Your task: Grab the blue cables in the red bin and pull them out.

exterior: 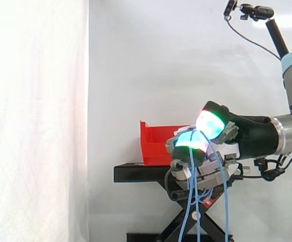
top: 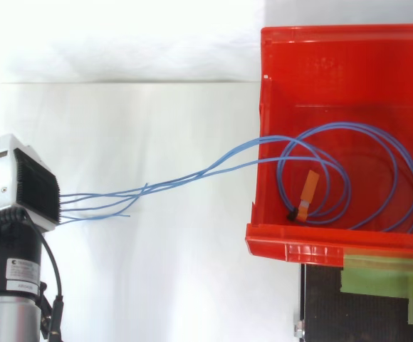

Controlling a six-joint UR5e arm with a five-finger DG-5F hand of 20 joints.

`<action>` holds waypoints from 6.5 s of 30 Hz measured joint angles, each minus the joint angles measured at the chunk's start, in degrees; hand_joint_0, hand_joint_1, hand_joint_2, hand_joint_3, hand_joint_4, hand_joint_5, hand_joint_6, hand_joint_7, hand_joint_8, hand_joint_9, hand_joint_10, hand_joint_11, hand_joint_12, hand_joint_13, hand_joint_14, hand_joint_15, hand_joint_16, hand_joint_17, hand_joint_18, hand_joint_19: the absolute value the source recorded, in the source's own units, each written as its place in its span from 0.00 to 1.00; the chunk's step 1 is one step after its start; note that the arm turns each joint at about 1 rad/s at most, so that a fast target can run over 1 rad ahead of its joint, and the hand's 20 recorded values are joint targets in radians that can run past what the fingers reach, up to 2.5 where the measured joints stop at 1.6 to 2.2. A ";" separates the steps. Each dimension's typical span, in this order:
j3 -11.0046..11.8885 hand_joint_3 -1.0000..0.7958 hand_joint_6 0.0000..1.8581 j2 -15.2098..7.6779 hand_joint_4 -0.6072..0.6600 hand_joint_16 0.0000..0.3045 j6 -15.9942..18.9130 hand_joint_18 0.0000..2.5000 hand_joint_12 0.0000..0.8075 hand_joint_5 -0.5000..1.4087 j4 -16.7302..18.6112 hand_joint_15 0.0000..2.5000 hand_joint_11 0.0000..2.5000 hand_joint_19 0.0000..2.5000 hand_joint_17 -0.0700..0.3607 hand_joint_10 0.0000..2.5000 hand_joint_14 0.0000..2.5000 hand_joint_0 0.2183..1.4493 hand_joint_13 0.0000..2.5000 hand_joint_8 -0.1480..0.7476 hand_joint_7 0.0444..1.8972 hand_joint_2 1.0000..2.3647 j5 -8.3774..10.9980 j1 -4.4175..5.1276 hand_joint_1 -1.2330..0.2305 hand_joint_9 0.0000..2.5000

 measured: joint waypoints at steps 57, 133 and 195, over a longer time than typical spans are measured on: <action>0.12 0.02 0.01 0.01 0.58 0.13 -2.12 0.52 0.36 0.75 2.20 0.60 0.32 0.72 0.37 0.01 0.62 0.57 0.49 0.45 0.42 0.00 -2.55 -0.17 0.21 0.46; 0.49 0.00 0.00 0.01 0.56 0.16 -2.12 0.52 0.41 0.74 1.85 0.55 0.33 0.69 0.42 0.01 0.64 0.40 0.48 0.47 0.45 0.00 -3.00 -0.27 0.31 0.44; 0.49 0.00 0.29 0.02 0.50 0.13 -2.21 0.52 0.36 0.73 2.20 0.59 0.36 0.69 0.37 0.01 0.57 0.58 0.51 0.44 0.39 0.00 -2.72 -0.26 0.24 0.47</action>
